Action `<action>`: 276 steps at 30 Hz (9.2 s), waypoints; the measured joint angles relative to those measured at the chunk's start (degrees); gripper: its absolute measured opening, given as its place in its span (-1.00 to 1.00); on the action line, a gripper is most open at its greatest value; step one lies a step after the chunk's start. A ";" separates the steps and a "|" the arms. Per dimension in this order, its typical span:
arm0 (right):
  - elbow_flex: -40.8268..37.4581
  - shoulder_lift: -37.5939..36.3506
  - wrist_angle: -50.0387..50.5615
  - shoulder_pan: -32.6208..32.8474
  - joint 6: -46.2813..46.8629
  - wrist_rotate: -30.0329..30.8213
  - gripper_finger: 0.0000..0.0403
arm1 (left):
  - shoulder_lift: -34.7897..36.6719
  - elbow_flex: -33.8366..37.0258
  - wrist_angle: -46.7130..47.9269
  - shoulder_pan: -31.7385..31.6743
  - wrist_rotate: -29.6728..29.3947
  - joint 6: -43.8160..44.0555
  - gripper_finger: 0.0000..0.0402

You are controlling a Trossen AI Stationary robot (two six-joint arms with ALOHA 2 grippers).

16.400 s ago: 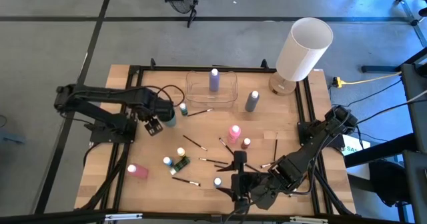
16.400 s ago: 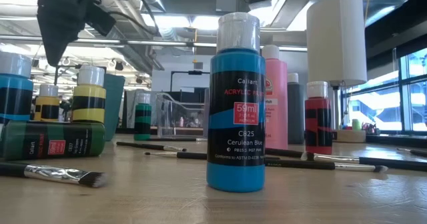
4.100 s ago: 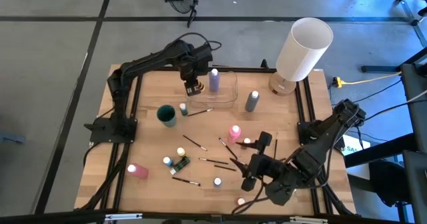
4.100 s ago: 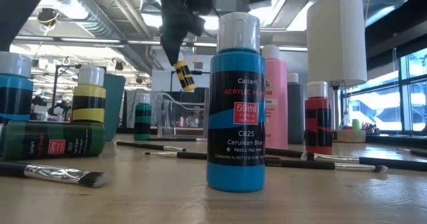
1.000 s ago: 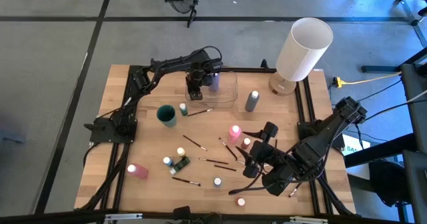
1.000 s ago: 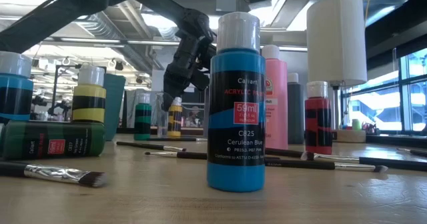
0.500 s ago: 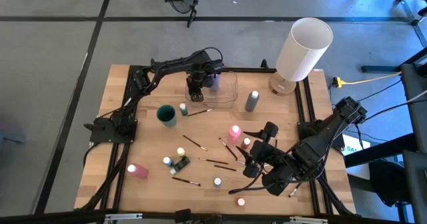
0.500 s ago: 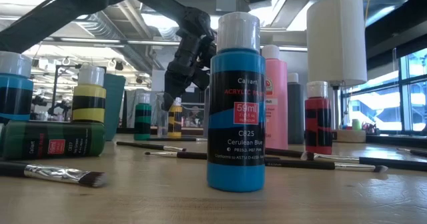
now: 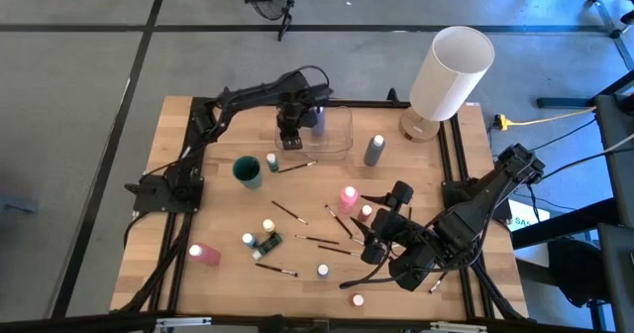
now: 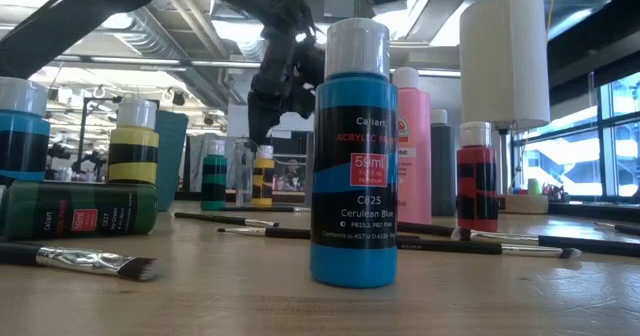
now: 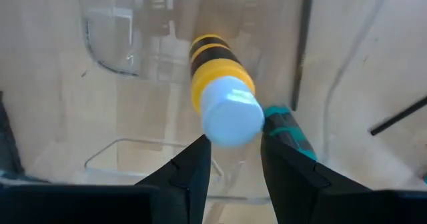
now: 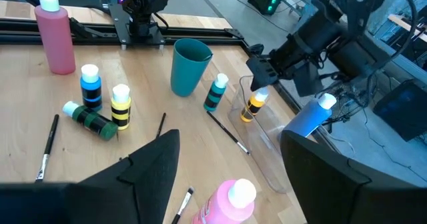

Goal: Pick & Place Paint Supplies
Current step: Put the yellow paint bottle into the transparent bin, then put the black paint brush into the green cup

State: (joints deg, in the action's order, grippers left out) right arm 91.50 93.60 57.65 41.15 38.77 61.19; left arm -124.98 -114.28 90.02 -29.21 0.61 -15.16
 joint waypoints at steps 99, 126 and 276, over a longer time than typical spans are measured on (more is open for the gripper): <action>0.02 2.99 -15.77 -2.70 -12.44 -37.51 0.31 | 39.98 14.69 -15.79 61.29 -19.83 40.10 0.40; 2.82 4.68 17.58 -3.14 8.65 -47.57 0.31 | 39.96 30.94 -23.70 86.62 -48.25 62.62 0.40; -38.95 5.33 -21.07 -4.01 -22.55 -58.69 -0.72 | 39.96 37.20 -29.81 86.01 -50.65 63.45 0.40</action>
State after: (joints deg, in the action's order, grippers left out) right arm 52.56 98.94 36.58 37.15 16.22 2.50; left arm -85.01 -77.08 60.20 56.80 -50.04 48.29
